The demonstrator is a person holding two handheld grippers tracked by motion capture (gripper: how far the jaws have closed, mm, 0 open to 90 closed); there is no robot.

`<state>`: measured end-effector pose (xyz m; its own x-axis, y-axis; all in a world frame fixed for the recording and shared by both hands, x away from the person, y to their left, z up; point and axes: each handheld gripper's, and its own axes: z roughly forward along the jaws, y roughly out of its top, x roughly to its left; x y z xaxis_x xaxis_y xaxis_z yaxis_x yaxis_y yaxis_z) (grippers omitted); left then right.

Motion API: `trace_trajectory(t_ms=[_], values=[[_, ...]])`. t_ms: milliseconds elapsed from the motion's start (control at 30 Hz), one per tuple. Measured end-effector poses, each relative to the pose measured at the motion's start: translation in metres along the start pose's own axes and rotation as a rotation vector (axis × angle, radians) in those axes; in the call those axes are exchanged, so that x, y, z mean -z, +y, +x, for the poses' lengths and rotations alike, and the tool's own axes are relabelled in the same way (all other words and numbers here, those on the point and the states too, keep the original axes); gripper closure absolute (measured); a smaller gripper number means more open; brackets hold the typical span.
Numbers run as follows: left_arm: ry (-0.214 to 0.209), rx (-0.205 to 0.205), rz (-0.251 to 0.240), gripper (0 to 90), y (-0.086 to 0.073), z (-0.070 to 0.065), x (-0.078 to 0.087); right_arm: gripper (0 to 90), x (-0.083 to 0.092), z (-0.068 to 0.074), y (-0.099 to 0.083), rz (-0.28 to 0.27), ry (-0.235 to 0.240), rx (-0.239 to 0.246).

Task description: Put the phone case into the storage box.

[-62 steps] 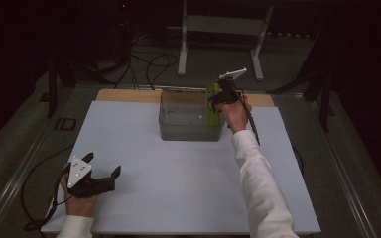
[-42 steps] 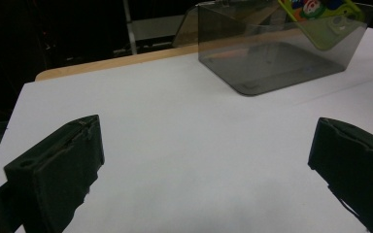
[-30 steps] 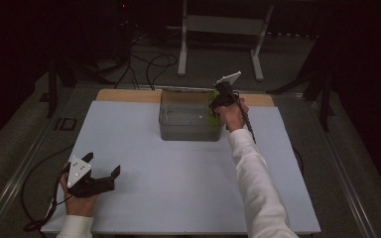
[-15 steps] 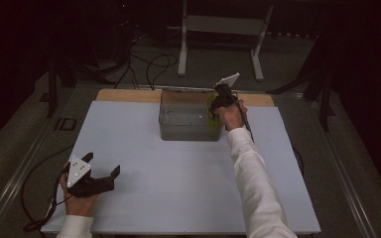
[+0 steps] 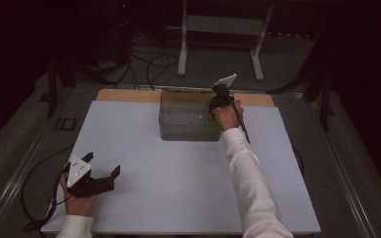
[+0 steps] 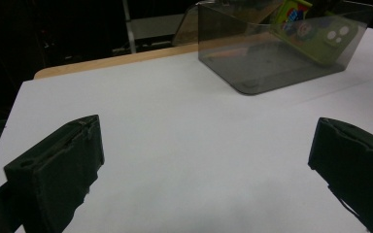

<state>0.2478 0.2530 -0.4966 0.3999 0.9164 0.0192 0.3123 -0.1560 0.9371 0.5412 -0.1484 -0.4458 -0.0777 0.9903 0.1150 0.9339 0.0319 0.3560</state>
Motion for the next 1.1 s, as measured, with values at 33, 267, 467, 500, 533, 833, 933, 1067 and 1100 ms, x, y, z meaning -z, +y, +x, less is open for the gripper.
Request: trace_trajectory(t_ms=[33,267,467,500,533,833,933,1067,1100], values=[[0.0,0.0,0.0,0.0,0.0,0.0,0.0,77.4,0.0,0.0,0.0,0.0,0.0,0.0],[-0.004,0.0,0.0,0.0,-0.0001,-0.0003,-0.0004,77.4,-0.0002,0.0021,-0.0006,0.014,-0.015,-0.024],[-0.002,0.002,0.0,0.0,0.0,0.0006,-0.0003,77.4,-0.0017,0.0034,-0.0008,0.013,-0.022,-0.019],[-0.002,0.002,0.0,0.0,0.0,0.0005,-0.0003,77.4,-0.0018,0.0033,-0.0009,0.013,-0.024,-0.016],[-0.002,0.002,-0.001,0.0,0.0,0.0003,-0.0002,77.3,-0.0019,0.0035,-0.0009,0.014,-0.025,-0.016],[-0.001,0.001,0.0,0.0,0.0,0.0005,-0.0003,76.8,-0.0027,0.0053,-0.0018,0.008,-0.04,0.007],[-0.001,0.001,-0.001,0.0,0.0001,0.0005,-0.0001,76.6,-0.0029,0.0068,-0.0026,0.005,-0.054,0.019],[-0.001,0.001,0.001,0.0,0.0001,0.0005,-0.0004,76.3,-0.0031,0.0082,-0.0034,0.003,-0.069,0.035],[-0.001,0.0,0.002,0.0,0.0001,0.0005,-0.0004,76.1,-0.0028,0.0084,-0.0035,0.004,-0.07,0.036]])
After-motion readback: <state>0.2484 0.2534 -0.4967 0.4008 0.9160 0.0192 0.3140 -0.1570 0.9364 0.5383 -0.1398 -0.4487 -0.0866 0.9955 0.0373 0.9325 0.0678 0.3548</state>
